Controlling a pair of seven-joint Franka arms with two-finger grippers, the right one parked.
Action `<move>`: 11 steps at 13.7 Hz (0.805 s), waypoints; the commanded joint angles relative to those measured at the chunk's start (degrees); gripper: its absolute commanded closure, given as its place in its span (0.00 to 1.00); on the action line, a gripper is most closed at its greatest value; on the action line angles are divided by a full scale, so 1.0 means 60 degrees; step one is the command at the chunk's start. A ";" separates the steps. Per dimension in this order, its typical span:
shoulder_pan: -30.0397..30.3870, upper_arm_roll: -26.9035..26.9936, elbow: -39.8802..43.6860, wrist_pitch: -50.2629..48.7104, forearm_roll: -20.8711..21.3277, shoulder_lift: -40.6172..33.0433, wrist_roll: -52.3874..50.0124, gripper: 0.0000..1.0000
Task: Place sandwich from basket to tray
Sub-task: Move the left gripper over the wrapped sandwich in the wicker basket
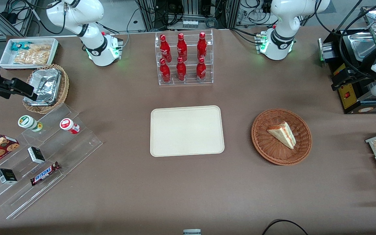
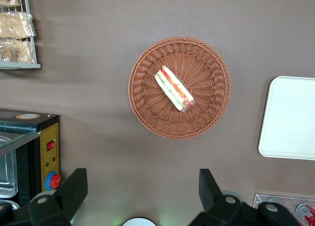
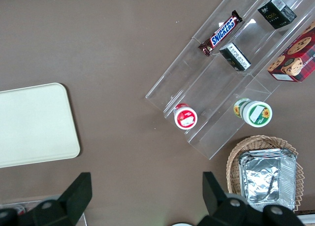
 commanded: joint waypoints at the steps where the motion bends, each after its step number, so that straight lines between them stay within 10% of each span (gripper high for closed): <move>1: -0.0012 -0.0019 0.0101 -0.0300 0.0011 -0.0054 0.0118 0.00; 11: -0.0596 -0.0063 -0.1830 0.2522 0.0230 0.1453 -0.1266 0.00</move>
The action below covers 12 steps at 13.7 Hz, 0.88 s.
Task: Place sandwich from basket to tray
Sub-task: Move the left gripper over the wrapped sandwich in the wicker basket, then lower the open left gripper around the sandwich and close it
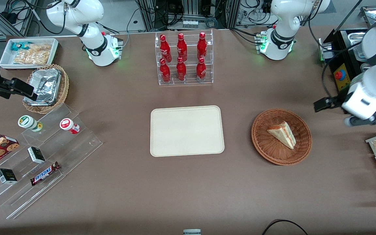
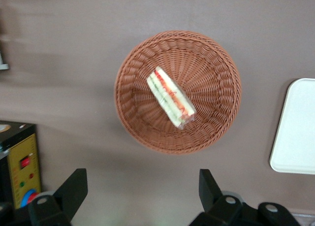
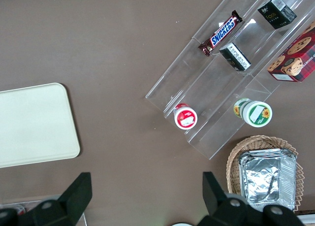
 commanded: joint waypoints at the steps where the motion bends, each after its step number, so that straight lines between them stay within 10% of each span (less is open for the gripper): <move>1: -0.0379 -0.0033 -0.1028 0.1211 0.0206 0.0061 -0.1660 0.00; 12: -0.0643 -0.0018 -0.4590 0.6021 0.0132 0.0120 -0.6941 0.00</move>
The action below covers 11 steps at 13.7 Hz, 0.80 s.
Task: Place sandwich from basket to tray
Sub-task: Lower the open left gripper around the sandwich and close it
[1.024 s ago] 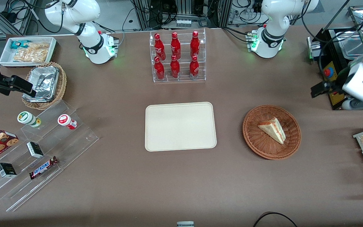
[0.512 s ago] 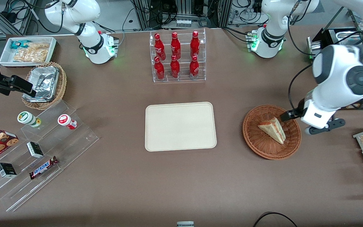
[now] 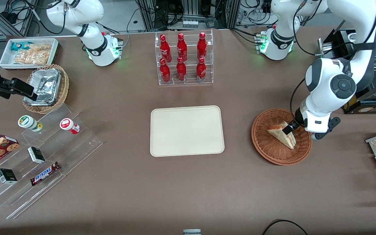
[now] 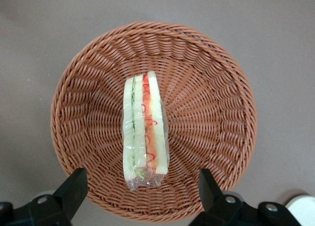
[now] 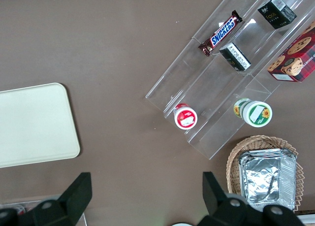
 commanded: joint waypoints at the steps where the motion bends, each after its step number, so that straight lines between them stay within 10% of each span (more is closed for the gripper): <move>1: -0.0064 0.0021 -0.0546 0.0452 0.0070 -0.0123 -0.0618 0.00; 11: -0.0063 0.0021 -0.0547 0.1903 0.0026 0.1122 -0.0618 0.00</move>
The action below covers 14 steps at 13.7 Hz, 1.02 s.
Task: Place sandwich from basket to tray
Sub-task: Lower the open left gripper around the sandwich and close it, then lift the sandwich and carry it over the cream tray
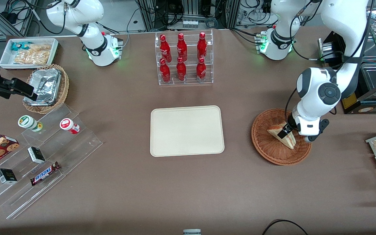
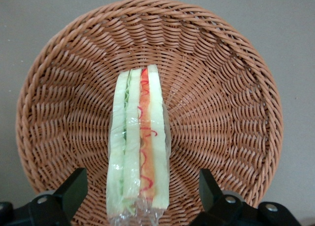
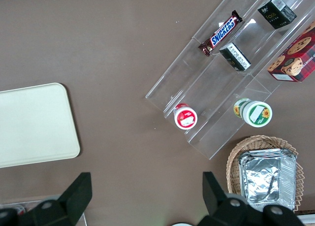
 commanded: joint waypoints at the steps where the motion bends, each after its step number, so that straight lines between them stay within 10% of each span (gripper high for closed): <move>1: -0.0063 0.0021 -0.0005 0.0266 0.0028 0.0249 -0.0181 0.02; 2: -0.0063 0.0021 -0.0005 0.0280 0.0013 0.0351 -0.0181 0.17; 4: -0.0063 0.0021 0.0010 0.0266 0.0013 0.0396 -0.0166 0.85; 5: -0.0063 0.0021 0.0039 0.0237 0.0013 0.0425 -0.0137 0.93; 14: -0.1158 -0.0155 0.4442 -0.5720 0.0087 -0.0148 0.0244 0.95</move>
